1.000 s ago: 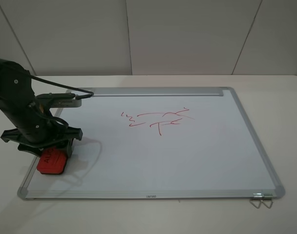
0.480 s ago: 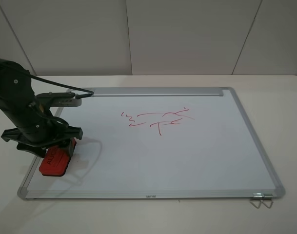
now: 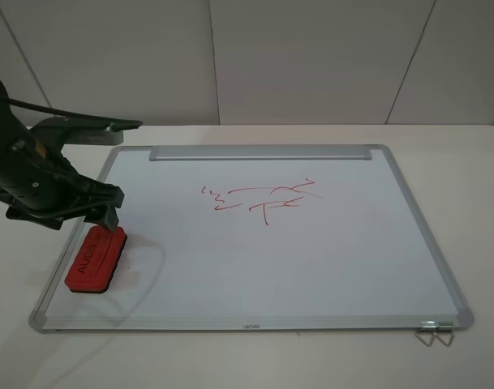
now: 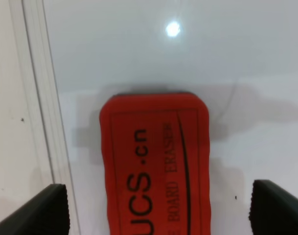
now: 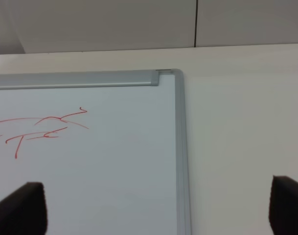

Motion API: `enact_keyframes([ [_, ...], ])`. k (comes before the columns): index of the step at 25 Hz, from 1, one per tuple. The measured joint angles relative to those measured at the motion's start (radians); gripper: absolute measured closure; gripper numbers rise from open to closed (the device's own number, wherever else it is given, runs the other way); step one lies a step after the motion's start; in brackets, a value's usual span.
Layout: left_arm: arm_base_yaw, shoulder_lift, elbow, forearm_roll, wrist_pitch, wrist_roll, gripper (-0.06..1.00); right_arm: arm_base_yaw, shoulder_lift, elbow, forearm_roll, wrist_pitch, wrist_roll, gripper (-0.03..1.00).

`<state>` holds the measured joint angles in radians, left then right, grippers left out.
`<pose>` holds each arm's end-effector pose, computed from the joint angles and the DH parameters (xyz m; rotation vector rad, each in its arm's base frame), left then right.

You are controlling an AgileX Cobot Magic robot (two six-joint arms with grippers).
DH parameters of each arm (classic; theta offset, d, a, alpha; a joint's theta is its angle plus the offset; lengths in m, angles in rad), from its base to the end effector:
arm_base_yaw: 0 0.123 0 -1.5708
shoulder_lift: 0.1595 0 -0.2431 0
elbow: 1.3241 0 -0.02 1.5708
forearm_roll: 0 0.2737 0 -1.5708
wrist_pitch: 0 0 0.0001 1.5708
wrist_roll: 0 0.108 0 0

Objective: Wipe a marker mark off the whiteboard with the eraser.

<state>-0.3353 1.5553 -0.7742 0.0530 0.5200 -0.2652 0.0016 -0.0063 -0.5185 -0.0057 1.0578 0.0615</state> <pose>0.2802 -0.0946 0.1027 0.1552 2.7845 -0.1026 0.0697 -0.0004 0.2871 0.0607 2.0158 0.0333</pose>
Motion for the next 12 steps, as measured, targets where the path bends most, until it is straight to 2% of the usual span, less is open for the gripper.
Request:
enact_keyframes([
  [12, 0.082, -0.523, 0.001, 0.041, 0.191, 0.101, 0.17, 0.0, 0.0, 0.0, 0.006, 0.0, 0.0, 0.14],
])
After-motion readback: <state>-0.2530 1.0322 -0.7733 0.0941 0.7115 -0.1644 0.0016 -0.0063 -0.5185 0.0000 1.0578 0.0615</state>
